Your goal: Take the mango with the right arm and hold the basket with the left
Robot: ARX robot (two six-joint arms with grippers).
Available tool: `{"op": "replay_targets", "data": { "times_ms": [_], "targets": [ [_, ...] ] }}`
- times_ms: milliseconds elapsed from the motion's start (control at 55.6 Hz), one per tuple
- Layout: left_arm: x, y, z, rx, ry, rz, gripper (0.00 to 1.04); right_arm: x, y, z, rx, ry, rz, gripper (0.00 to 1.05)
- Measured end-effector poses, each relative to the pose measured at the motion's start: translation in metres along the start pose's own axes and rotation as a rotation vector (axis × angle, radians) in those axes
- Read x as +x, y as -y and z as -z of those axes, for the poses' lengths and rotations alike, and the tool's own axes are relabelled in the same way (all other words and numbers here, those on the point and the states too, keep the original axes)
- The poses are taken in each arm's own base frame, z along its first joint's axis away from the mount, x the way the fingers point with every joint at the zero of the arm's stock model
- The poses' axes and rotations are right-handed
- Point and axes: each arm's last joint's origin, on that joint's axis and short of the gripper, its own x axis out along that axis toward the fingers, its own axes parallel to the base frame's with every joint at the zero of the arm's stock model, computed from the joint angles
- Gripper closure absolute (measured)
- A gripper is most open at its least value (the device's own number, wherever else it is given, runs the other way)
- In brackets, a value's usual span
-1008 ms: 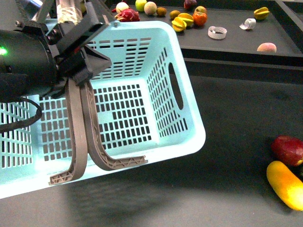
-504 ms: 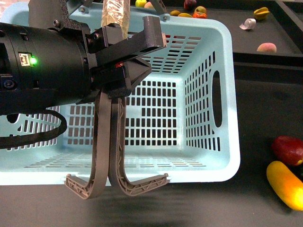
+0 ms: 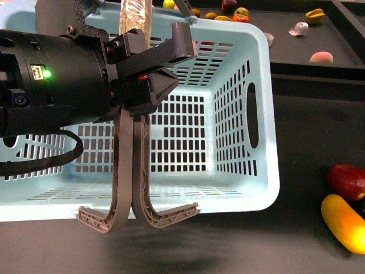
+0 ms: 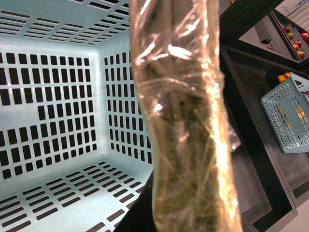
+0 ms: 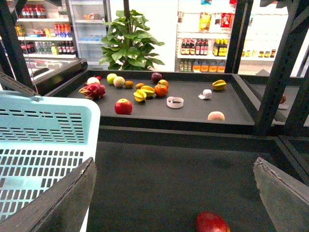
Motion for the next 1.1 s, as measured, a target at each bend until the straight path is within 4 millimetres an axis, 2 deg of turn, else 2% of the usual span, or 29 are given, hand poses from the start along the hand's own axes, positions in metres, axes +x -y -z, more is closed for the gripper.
{"op": "replay_targets", "data": {
  "times_ms": [324, 432, 612, 756, 918, 1098],
  "targets": [
    [0.0, 0.0, 0.0, 0.0, 0.0, 0.0, 0.99, 0.0, 0.0, 0.0, 0.0, 0.0, 0.0, 0.08],
    [0.0, 0.0, 0.0, 0.0, 0.0, 0.0, 0.99, 0.004, 0.002, 0.003, -0.023, -0.092, 0.118, 0.08],
    [0.0, 0.0, 0.0, 0.001, 0.002, 0.0, 0.99, 0.028, 0.011, 0.009, -0.022, -0.168, 0.122, 0.08],
    [0.0, 0.0, 0.0, 0.001, 0.001, 0.001, 0.99, 0.057, 0.022, 0.016, 0.005, -0.244, 0.084, 0.08],
    [0.0, 0.0, -0.001, 0.0, 0.002, 0.0, 0.99, 0.089, 0.038, 0.046, 0.06, -0.395, 0.069, 0.08],
    [0.0, 0.0, 0.0, 0.001, 0.002, -0.001, 0.99, 0.106, 0.051, 0.087, 0.081, -0.528, 0.079, 0.08]
  ]
}}
